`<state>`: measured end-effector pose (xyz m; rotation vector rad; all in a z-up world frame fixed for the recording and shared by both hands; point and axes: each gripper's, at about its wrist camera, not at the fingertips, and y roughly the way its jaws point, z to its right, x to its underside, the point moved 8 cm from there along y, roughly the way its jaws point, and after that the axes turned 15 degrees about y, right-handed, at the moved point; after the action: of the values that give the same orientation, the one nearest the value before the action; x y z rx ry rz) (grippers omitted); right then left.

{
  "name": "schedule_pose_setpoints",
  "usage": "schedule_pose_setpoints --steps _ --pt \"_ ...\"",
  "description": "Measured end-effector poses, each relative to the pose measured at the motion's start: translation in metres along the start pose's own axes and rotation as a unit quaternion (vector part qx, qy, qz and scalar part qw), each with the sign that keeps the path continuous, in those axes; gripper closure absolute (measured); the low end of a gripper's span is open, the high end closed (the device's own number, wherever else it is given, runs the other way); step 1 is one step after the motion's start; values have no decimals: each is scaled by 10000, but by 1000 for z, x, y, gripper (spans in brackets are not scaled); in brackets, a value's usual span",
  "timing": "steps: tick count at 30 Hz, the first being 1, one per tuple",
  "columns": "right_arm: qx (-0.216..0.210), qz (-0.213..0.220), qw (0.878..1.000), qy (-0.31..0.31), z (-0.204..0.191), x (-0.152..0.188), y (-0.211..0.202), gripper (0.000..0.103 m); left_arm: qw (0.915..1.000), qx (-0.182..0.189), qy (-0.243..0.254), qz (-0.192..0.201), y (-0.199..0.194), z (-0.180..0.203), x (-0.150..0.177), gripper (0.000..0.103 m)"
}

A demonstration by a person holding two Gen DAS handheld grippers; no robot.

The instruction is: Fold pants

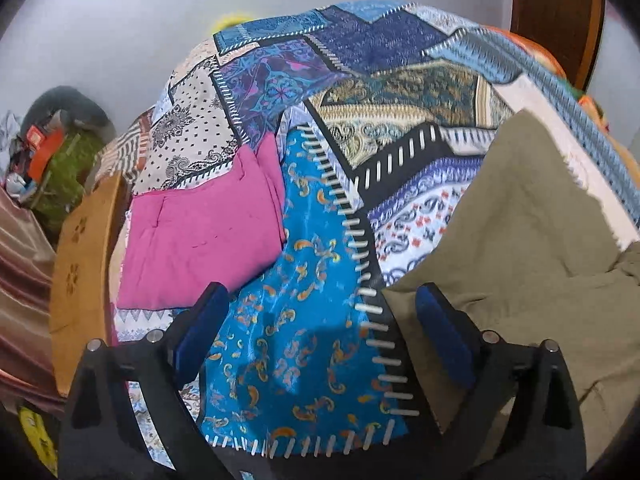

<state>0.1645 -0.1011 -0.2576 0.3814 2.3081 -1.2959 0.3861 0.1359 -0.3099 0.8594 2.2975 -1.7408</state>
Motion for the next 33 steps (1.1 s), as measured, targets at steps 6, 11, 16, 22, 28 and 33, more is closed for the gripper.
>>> schedule_pose_setpoints --steps 6,11,16,22,28,33 --pt "166 -17 9999 33 23 -16 7 33 9981 -34 622 13 8 24 -2 6" --pt "501 44 9987 -83 44 -38 18 33 9993 358 28 -79 19 14 5 2" --pt "1010 216 9946 -39 64 -63 24 33 9994 214 -240 -133 12 11 27 2" --pt "869 287 9957 151 56 -66 12 33 9961 286 -784 -301 0 2 65 2" --pt "473 262 9983 200 29 -40 -4 33 9924 580 -1081 -40 -30 -5 66 18" --pt "312 120 9990 287 15 -22 -6 31 9965 438 -588 400 -46 0 24 18"
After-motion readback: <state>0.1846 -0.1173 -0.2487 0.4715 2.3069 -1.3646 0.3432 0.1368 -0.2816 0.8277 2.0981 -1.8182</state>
